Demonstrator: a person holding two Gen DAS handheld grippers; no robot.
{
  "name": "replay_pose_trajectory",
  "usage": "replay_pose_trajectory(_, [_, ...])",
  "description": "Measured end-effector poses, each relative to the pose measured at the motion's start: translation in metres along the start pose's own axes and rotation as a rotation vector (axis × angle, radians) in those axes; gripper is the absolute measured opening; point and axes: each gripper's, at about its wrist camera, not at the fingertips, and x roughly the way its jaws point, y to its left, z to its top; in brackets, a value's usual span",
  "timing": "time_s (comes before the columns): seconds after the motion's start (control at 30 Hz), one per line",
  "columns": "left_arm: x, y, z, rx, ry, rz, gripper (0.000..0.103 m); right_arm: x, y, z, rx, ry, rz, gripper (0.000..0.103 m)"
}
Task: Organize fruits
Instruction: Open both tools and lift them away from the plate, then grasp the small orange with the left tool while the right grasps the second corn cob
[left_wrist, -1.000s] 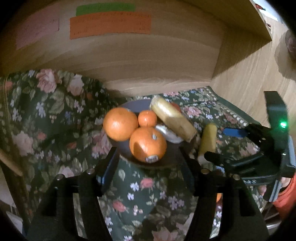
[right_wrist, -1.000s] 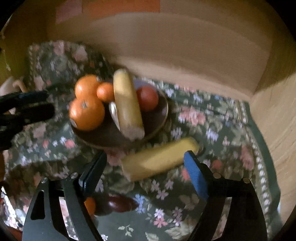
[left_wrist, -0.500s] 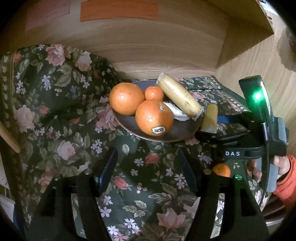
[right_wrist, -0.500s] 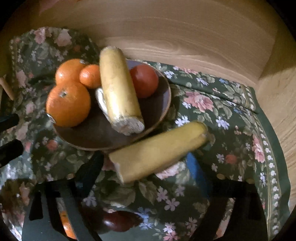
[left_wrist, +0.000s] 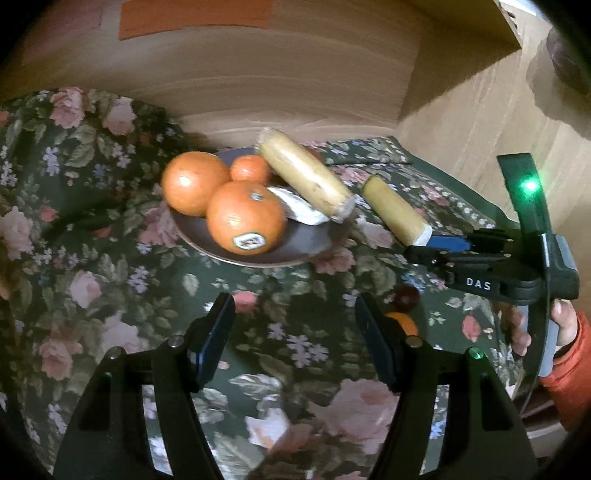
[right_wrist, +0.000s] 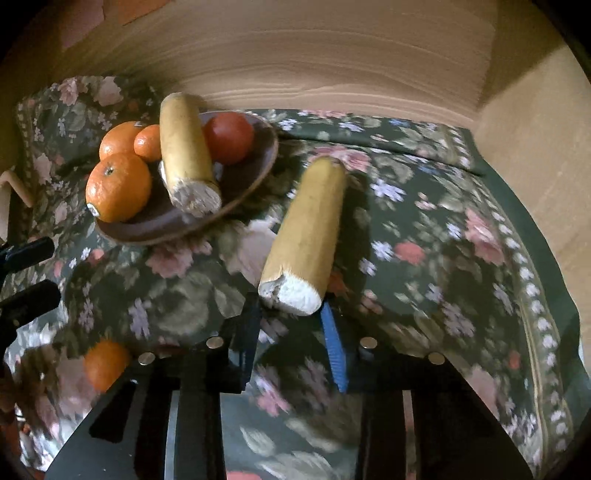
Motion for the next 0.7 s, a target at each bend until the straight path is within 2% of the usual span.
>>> replay_pose_trajectory(0.53, [0.019, -0.047, -0.018, 0.043, 0.066, -0.076, 0.067, -0.06, 0.007, -0.047, -0.058, -0.045, 0.025, 0.031])
replay_pose_trajectory(0.7, [0.033, -0.052, -0.019, 0.028, 0.091, -0.093, 0.051, -0.066, 0.008, -0.034, -0.06, -0.099, 0.038, 0.046])
